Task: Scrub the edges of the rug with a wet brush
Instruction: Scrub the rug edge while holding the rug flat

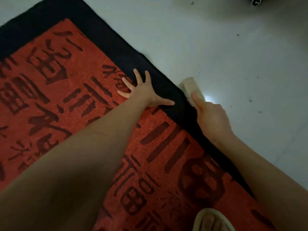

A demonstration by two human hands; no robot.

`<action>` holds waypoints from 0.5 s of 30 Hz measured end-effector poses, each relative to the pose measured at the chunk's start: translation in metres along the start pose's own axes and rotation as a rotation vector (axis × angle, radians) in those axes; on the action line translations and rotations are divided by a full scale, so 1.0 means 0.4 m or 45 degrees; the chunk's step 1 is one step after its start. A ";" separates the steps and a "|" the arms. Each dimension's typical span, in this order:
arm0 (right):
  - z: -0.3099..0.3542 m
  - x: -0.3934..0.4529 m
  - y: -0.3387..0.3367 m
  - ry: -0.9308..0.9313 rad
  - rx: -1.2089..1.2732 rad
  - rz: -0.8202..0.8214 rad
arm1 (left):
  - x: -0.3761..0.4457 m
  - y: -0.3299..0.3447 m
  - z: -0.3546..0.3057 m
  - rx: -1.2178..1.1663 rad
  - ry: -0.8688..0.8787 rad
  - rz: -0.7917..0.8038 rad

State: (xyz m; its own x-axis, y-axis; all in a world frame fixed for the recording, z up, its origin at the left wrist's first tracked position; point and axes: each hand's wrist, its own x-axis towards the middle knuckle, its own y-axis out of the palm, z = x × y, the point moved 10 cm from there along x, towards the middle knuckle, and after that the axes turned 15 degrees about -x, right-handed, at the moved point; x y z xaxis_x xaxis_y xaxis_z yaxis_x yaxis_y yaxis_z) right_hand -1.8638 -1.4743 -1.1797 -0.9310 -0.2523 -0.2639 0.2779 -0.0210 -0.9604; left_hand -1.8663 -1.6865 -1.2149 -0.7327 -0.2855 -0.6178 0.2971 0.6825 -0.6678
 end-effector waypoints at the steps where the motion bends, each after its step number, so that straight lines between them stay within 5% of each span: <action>1: -0.042 -0.015 0.000 0.058 0.009 0.023 | 0.000 0.006 -0.011 0.057 0.009 -0.023; 9: 0.134 0.163 -0.032 -0.302 0.146 0.011 | 0.036 0.008 -0.048 0.195 0.059 -0.086; 15: 0.024 0.043 -0.029 -0.376 0.249 0.147 | 0.042 0.013 -0.044 0.216 0.048 -0.096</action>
State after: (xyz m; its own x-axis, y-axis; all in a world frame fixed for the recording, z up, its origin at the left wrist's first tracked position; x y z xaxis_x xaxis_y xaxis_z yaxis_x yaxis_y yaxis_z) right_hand -1.8808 -1.4878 -1.1723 -0.7902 -0.5315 -0.3049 0.4437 -0.1531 -0.8830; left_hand -1.8880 -1.6759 -1.2213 -0.7783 -0.3041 -0.5494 0.3369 0.5361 -0.7740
